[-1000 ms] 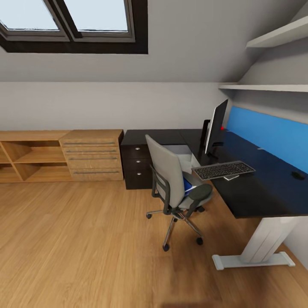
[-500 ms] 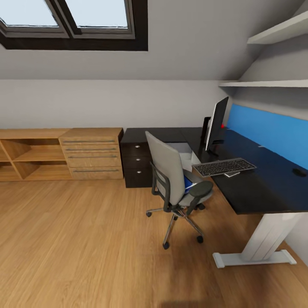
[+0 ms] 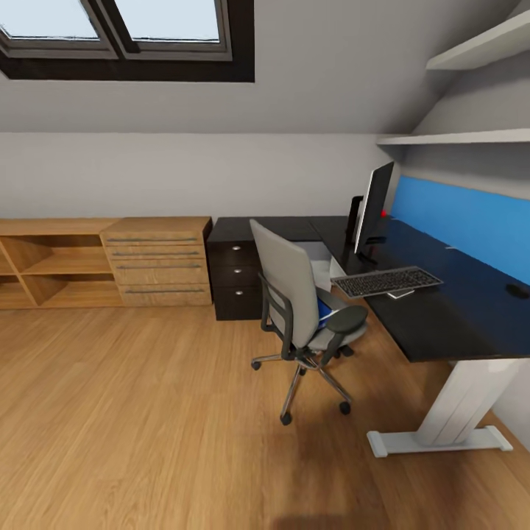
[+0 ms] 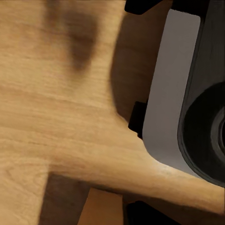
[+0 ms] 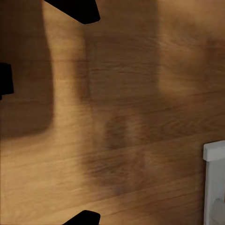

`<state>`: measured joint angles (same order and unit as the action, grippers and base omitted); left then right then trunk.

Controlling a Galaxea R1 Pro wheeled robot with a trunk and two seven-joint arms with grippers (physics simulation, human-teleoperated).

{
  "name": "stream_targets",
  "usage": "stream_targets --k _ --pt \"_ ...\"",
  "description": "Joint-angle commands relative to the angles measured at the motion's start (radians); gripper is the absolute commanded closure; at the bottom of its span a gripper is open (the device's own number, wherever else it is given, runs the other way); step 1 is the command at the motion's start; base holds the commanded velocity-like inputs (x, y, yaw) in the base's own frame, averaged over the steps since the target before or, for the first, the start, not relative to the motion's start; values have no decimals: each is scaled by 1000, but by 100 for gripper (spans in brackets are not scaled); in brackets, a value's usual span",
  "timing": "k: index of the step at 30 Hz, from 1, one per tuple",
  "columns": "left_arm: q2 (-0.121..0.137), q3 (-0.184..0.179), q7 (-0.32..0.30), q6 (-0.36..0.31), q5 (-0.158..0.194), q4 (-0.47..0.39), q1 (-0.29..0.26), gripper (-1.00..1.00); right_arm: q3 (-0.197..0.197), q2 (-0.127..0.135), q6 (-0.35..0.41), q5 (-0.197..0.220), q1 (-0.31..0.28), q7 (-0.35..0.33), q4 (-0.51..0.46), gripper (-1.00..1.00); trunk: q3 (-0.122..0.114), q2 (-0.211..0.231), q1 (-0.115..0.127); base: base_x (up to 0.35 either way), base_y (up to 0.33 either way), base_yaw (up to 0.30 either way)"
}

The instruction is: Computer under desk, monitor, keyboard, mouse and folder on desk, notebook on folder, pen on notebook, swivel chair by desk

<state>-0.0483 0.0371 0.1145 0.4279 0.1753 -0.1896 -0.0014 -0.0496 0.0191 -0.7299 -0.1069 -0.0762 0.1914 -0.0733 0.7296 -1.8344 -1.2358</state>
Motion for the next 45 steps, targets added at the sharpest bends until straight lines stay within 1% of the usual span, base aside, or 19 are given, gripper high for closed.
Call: stream_targets --k 1,2,3,4,5,6,8,9,14,17,19,22,25,28,29,30,34,38,45 --pt "1 4 -1 -16 2 -33 0 -100 -5 1 -3 -11 -1 5 -6 -100 4 -8 -4 0 0 0" --pt "2 4 -1 -46 2 -67 0 -100 -5 3 -3 -12 -1 5 -13 -100 7 -15 -8 0 0 0" --pt "-22 2 4 -474 1 -551 -1 -100 -11 23 109 -7 -45 11 -238 -100 10 -22 -12 0 0 0" --pt "-30 2 5 -552 1 -647 -1 -100 -11 24 175 -5 -80 9 -266 -100 13 -29 -15 0 0 0" --pt "-56 1 7 -743 2 -834 -3 -100 -13 31 320 -3 -197 5 -287 -100 17 -36 -19 0 0 0" --pt "-83 0 9 -889 2 -962 -24 -100 -14 38 420 -1 -305 2 -284 -100 20 -43 -23 0 0 0" --pt "-104 1 11 -971 5 -1025 -73 -100 -14 42 488 0 -390 1 -261 -100 26 -57 -31 0 0 0" --pt "-123 1 15 -1029 7 -1041 -156 -100 -15 44 565 2 -497 0 -218 -100 29 -64 -35 0 0 0" --pt "-126 -11 18 -1074 16 -986 -283 -100 -17 45 642 16 -637 -1 -152 -100 45 -99 -54 0 0 0" --pt "-126 -37 20 -1082 17 -1020 -301 -100 -17 46 671 64 -663 -2 -147 -100 54 -120 -65 0 0 0" --pt "-126 -45 26 -1086 18 -1041 -304 -100 -18 46 677 89 -674 -3 -146 -100 60 -134 -73 0 0 0" --pt "-126 -56 50 -1095 19 -1086 -308 -100 -18 49 686 149 -701 -7 -145 -100 70 -155 -84 0 0 0" --pt "-126 -59 55 -1098 20 -1160 -310 -100 -19 58 691 166 -709 -9 -146 -100 79 -176 -96 0 0 0" --pt "-126 -62 57 -1100 21 -1264 -280 -100 -21 66 693 188 -713 -12 -147 -100 89 -197 -107 0 0 0" --pt "-126 -81 58 -1101 21 -1371 -202 -100 -23 69 693 233 -715 -14 -147 -100 92 -204 -111 0 0 0" --pt "-126 -88 59 -1101 21 -1392 -178 -100 -23 69 692 246 -715 -14 -148 -100 95 -211 -115 0 0 0" --pt "-119 -97 56 -1100 21 -1421 -142 -100 -26 70 692 266 -715 -12 -165 -100 107 -239 -130 0 0 0" --pt "-113 -115 57 -1096 20 -1427 -133 -100 -26 68 689 270 -715 -8 -220 -100 120 -267 -146 0 0 0" --pt "-111 -130 59 -1094 20 -1429 -131 -100 -22 52 686 267 -714 -8 -236 -100 142 -316 -173 0 0 0"
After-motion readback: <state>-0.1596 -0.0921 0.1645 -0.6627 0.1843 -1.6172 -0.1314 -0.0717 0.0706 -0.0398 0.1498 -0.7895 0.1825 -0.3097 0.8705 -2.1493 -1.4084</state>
